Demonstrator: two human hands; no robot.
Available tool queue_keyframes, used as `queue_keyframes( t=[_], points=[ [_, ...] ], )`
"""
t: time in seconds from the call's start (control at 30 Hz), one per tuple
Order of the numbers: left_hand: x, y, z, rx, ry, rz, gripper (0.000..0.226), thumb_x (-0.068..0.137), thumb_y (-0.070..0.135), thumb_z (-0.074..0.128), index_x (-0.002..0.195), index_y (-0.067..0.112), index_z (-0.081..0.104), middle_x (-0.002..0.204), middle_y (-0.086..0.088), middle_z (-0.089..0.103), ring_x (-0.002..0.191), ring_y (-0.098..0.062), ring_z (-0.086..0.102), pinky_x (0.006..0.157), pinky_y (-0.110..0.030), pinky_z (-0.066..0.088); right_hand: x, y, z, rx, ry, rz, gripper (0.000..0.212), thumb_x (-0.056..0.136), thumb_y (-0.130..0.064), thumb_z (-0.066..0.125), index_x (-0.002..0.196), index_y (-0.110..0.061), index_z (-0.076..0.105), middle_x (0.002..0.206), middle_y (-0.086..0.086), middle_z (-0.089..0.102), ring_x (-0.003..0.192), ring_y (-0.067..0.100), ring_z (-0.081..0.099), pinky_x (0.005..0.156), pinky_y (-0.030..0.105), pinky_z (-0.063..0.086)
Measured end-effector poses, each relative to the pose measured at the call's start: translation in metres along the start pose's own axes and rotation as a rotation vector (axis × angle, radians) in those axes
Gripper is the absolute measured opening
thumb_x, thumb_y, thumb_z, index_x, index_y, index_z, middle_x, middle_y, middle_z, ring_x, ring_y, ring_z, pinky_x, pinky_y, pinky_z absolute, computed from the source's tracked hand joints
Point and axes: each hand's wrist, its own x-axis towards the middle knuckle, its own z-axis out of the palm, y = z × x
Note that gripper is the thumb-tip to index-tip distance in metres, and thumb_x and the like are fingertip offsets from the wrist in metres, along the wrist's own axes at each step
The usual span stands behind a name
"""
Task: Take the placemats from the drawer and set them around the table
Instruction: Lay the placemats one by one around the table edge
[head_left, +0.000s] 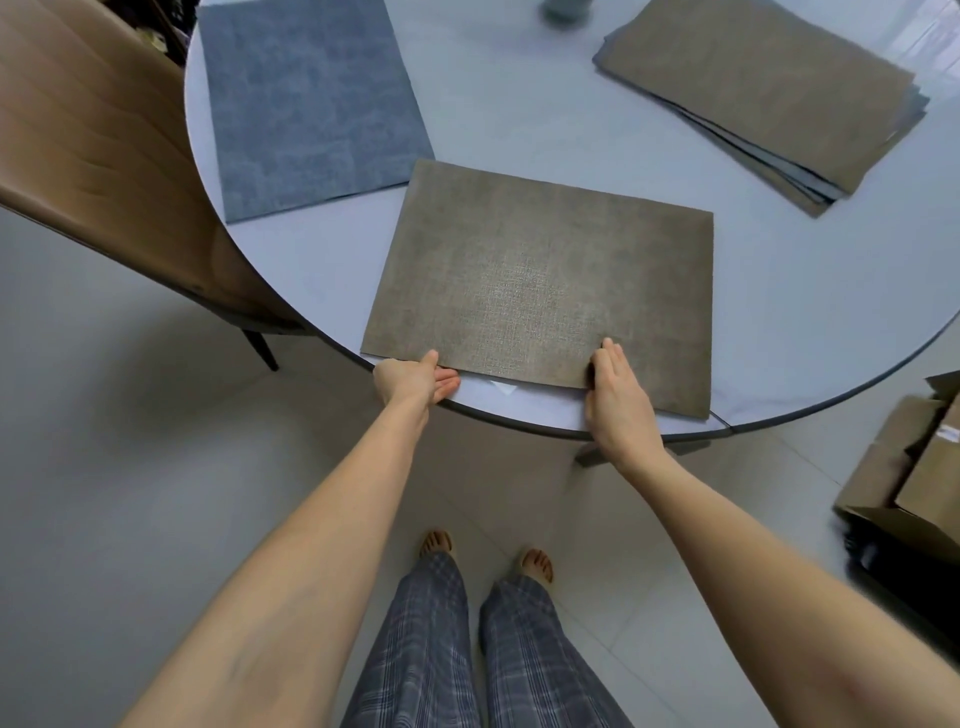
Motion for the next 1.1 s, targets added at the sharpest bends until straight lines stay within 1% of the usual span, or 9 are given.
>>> queue_keyframes(
  t=[0.27,0.33,0.4,0.5,0.57,0.63,0.73,0.83,1.1],
  points=[
    [0.002,0.001,-0.003,0.096,0.011,0.022,0.021,0.096,0.009,0.056,0.094,-0.013,0.057,0.074,-0.021,0.067,0.05,-0.021,0.065,0.05,-0.025,0.057,0.0,0.001,-0.001,0.011,-0.013,-0.008,0.041,0.087,0.009,0.032,0.127,0.005,0.041,0.157,0.019,0.017,0.147,0.028,0.013,0.119,0.035,0.016],
    [0.005,-0.001,-0.008,0.366,0.045,0.085,0.035,0.096,0.021,0.058,0.075,-0.007,0.062,0.05,-0.007,0.065,0.04,-0.014,0.063,0.054,-0.029,0.057,-0.001,0.002,-0.001,0.011,-0.018,-0.012,0.043,0.087,0.006,0.035,0.13,0.004,0.04,0.157,0.018,0.017,0.147,0.028,0.012,0.12,0.036,0.013],
    [-0.002,-0.005,-0.014,0.822,0.134,0.275,0.046,0.095,0.037,0.054,0.062,0.007,0.064,0.046,0.003,0.061,0.054,-0.016,0.066,0.066,-0.031,0.054,-0.004,0.005,-0.001,-0.001,-0.029,-0.017,0.042,0.089,-0.004,0.043,0.132,-0.002,0.04,0.158,0.015,0.015,0.148,0.027,0.008,0.121,0.04,0.007],
    [-0.024,-0.015,-0.007,1.143,0.213,0.75,0.036,0.093,0.046,0.053,0.073,0.017,0.062,0.072,0.002,0.063,0.082,-0.025,0.062,0.069,-0.032,0.042,-0.014,0.016,-0.006,0.057,0.015,-0.009,0.043,0.092,-0.023,0.053,0.132,-0.011,0.042,0.159,0.01,0.012,0.149,0.022,0.003,0.12,0.041,0.001],
    [-0.029,-0.022,0.011,1.256,0.107,0.941,0.04,0.089,0.052,0.056,0.115,0.022,0.061,0.117,-0.003,0.06,0.114,-0.025,0.052,0.088,-0.039,0.042,-0.017,0.028,-0.013,0.064,0.073,0.058,0.045,0.092,-0.023,0.055,0.134,-0.01,0.042,0.158,0.01,0.017,0.148,0.023,0.007,0.12,0.041,0.004],
    [-0.03,-0.029,0.034,1.442,-0.057,0.87,0.083,0.083,0.064,0.055,0.151,0.028,0.024,0.156,-0.013,0.019,0.145,-0.034,0.014,0.112,-0.055,0.02,-0.016,0.043,-0.021,-0.009,0.097,0.1,0.043,0.088,-0.014,0.057,0.128,-0.006,0.045,0.153,0.016,0.027,0.144,0.031,0.019,0.119,0.047,0.016],
    [-0.031,-0.042,0.06,1.574,-0.145,0.665,0.105,0.077,0.076,0.05,0.153,0.035,-0.009,0.159,-0.011,-0.023,0.144,-0.043,-0.018,0.107,-0.072,0.002,-0.016,0.059,-0.032,-0.244,0.076,-0.011,0.026,0.076,0.001,0.062,0.101,-0.001,0.056,0.124,0.02,0.054,0.121,0.036,0.049,0.105,0.049,0.04],
    [-0.029,-0.049,0.066,1.634,-0.149,0.628,0.104,0.077,0.08,0.043,0.152,0.035,-0.014,0.156,-0.013,-0.029,0.142,-0.046,-0.022,0.105,-0.074,-0.001,-0.017,0.06,-0.03,-0.498,0.032,-0.151,0.03,0.047,0.012,0.076,0.07,-0.001,0.061,0.089,0.021,0.067,0.085,0.034,0.067,0.086,0.041,0.055],
    [-0.029,-0.047,0.066,1.649,-0.151,0.609,0.104,0.076,0.082,0.04,0.151,0.037,-0.016,0.155,-0.011,-0.031,0.142,-0.045,-0.024,0.106,-0.074,-0.003,-0.024,0.042,-0.028,-0.62,-0.089,-0.097,0.034,0.029,0.016,0.076,0.047,-0.003,0.054,0.067,0.024,0.066,0.06,0.032,0.067,0.043,0.028,0.051]
  ],
)
